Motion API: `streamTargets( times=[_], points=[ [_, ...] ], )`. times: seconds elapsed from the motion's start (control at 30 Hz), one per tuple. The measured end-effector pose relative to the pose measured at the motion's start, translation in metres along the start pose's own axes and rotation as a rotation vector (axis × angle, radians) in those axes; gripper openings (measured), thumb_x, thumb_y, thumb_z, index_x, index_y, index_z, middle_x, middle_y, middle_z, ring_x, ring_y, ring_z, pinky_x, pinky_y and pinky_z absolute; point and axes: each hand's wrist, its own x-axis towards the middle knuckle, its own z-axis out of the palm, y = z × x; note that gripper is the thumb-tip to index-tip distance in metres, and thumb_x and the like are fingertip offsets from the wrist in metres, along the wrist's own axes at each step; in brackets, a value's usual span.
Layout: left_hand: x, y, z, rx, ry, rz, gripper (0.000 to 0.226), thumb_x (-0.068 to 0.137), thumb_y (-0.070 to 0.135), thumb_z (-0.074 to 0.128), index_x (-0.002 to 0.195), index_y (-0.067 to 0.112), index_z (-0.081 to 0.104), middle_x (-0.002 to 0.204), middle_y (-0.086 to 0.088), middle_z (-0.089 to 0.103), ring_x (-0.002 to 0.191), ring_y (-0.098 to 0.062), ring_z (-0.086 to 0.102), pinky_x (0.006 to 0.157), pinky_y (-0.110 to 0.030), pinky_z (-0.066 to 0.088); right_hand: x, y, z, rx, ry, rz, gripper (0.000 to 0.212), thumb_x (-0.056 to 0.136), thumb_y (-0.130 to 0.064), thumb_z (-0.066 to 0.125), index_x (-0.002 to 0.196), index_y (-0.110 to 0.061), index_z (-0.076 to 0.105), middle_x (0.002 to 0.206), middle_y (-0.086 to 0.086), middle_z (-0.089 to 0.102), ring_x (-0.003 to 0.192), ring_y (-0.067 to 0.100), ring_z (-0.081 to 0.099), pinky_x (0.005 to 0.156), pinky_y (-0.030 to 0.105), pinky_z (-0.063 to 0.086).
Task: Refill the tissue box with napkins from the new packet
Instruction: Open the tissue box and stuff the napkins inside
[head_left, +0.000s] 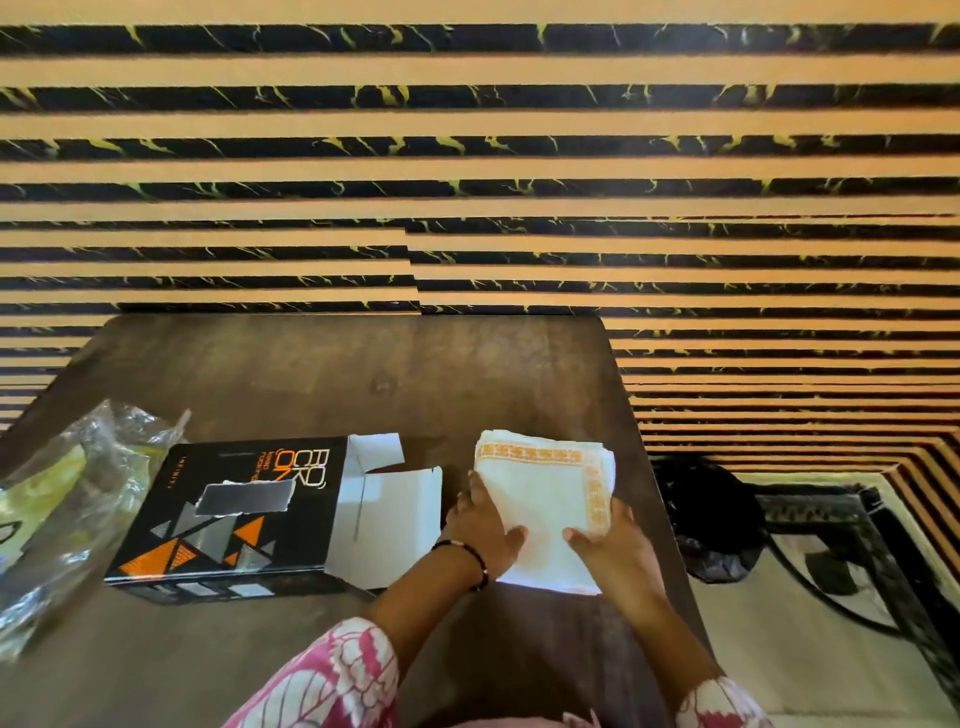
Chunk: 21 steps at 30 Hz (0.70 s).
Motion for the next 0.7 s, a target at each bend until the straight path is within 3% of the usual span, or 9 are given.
streamTargets(
  times=[0.13,0.3,0.43,0.57,0.7],
  points=[
    [0.002,0.008,-0.004,-0.185,0.099,-0.054,0.071,0.088,0.04,0.054,0.14,0.007,0.018,0.139,-0.015,0.043,0.123,-0.033,0.047,0.104,-0.042,0.041,0.008,0.006,-0.008,0.102,-0.059,-0.017,0.05,0.08,-0.027,0.069,0.122,-0.018,0.044,0.12,0.003,0.06,0.091,0.014,0.057,0.055,0.015,0.042],
    [0.003,0.013,-0.005,-0.68,0.123,-0.236,0.05,0.086,0.032,0.061,0.124,0.005,0.043,0.124,-0.014,0.057,0.111,-0.032,0.055,0.095,-0.041,0.044,0.011,0.01,-0.014,0.141,-0.11,-0.041,0.051,0.081,-0.024,0.069,0.125,-0.018,0.043,0.122,0.002,0.059,0.094,0.015,0.057,0.058,0.013,0.04],
    [0.001,0.011,-0.007,-0.951,-0.014,-0.257,0.05,0.075,0.035,0.07,0.116,0.011,0.054,0.11,-0.011,0.065,0.1,-0.031,0.061,0.094,-0.049,0.048,0.013,0.017,-0.015,0.175,-0.124,-0.047,0.049,0.08,-0.026,0.07,0.122,-0.019,0.045,0.121,0.003,0.06,0.087,0.011,0.054,0.06,0.017,0.044],
    [0.003,0.007,-0.013,-1.144,-0.212,-0.161,0.056,0.065,0.026,0.076,0.117,0.014,0.058,0.112,-0.014,0.068,0.102,-0.035,0.064,0.09,-0.052,0.051,0.014,0.021,-0.015,0.217,-0.112,-0.043,0.05,0.079,-0.027,0.071,0.123,-0.02,0.048,0.12,0.002,0.061,0.1,0.019,0.062,0.08,0.032,0.053],
    [0.003,0.004,-0.015,-1.204,-0.319,-0.168,0.05,0.072,0.017,0.074,0.119,0.016,0.056,0.116,-0.015,0.066,0.104,-0.036,0.062,0.084,-0.051,0.053,0.013,0.027,-0.015,0.221,-0.122,-0.093,0.047,0.078,-0.032,0.072,0.118,-0.025,0.049,0.118,-0.001,0.062,0.099,0.017,0.063,0.079,0.032,0.054]
  ],
)
